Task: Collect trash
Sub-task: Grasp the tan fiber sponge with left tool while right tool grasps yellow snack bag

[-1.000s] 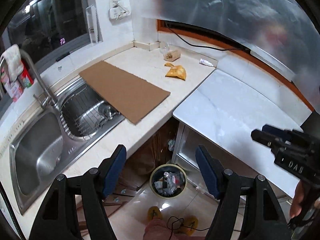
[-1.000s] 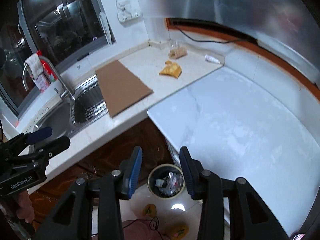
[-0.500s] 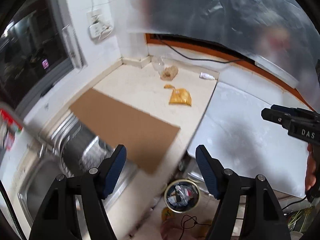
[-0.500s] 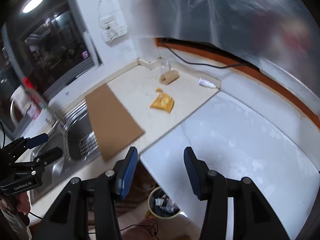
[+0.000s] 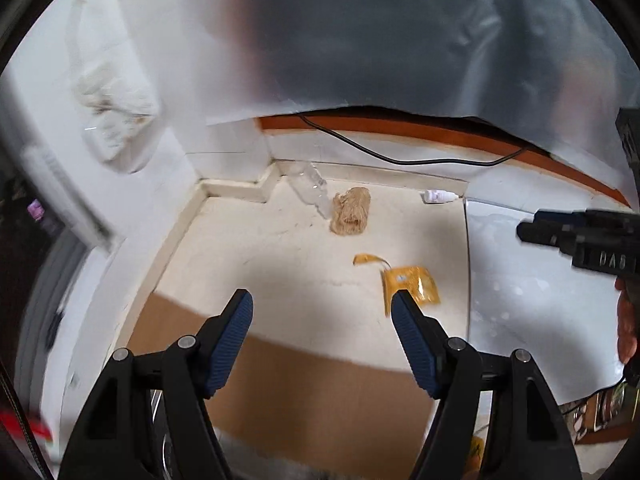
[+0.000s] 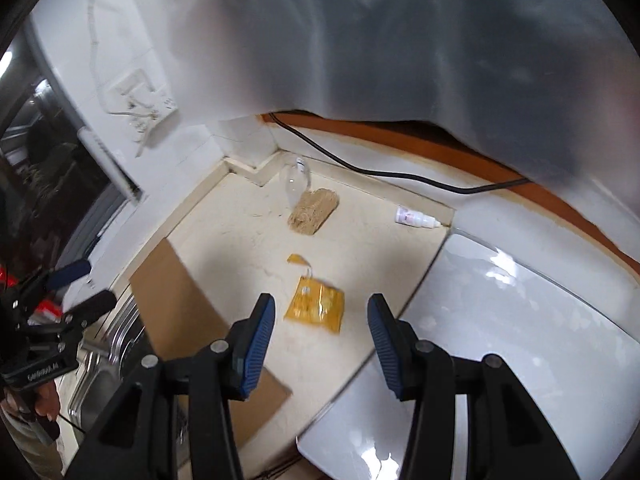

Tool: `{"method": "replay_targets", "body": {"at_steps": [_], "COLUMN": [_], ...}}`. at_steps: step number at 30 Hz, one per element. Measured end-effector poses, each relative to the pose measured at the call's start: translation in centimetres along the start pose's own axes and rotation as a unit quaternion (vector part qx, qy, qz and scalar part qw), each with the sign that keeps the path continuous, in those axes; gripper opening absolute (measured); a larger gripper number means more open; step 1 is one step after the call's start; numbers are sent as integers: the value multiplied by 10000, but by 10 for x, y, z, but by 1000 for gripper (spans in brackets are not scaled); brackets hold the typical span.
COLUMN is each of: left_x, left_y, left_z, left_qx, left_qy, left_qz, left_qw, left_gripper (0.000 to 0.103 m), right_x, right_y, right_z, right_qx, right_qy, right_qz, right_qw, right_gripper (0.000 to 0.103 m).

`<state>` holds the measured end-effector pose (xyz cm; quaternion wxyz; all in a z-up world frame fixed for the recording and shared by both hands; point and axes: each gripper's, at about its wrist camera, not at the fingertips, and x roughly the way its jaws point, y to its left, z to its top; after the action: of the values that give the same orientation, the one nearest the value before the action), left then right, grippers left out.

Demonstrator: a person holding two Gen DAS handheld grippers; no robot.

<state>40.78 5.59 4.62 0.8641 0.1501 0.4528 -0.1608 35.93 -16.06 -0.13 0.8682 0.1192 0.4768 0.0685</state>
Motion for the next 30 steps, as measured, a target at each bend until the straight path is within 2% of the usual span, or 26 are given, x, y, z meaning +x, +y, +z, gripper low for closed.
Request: {"method": "replay_targets", "body": {"at_steps": [5, 11, 16, 20, 21, 22, 25, 30], "left_x": [75, 127, 150, 162, 164, 161, 169, 187], "left_y": [16, 13, 15, 25, 26, 28, 29, 20], "left_z": [24, 26, 20, 23, 25, 25, 33, 45], "left_qx": [139, 401, 549, 457, 417, 384, 274, 161], "left_qy": [96, 130, 225, 237, 222, 207, 173, 121], "left_qz": [-415, -840, -990, -1107, -1131, -1148, -1253, -1245], "left_qw": [9990, 9956, 9933, 9925, 9925, 9924, 9916, 9920], "left_gripper": [70, 70, 70, 70, 70, 70, 70, 70], "right_x": [79, 156, 193, 200, 201, 202, 200, 175], "right_y": [1, 2, 3, 12, 15, 17, 20, 7], "right_z": [4, -9, -23, -30, -32, -33, -37, -30], "right_qx": [255, 482, 576, 274, 170, 103, -62, 110], "right_qy": [480, 1005, 1348, 1341, 1369, 1381, 1367, 1016], "right_qz": [-10, -79, -167, -371, -379, -379, -330, -350], "right_qw": [9985, 9937, 9891, 9899, 9897, 9896, 9900, 9942], "right_gripper": [49, 49, 49, 48, 37, 18, 9, 7]}}
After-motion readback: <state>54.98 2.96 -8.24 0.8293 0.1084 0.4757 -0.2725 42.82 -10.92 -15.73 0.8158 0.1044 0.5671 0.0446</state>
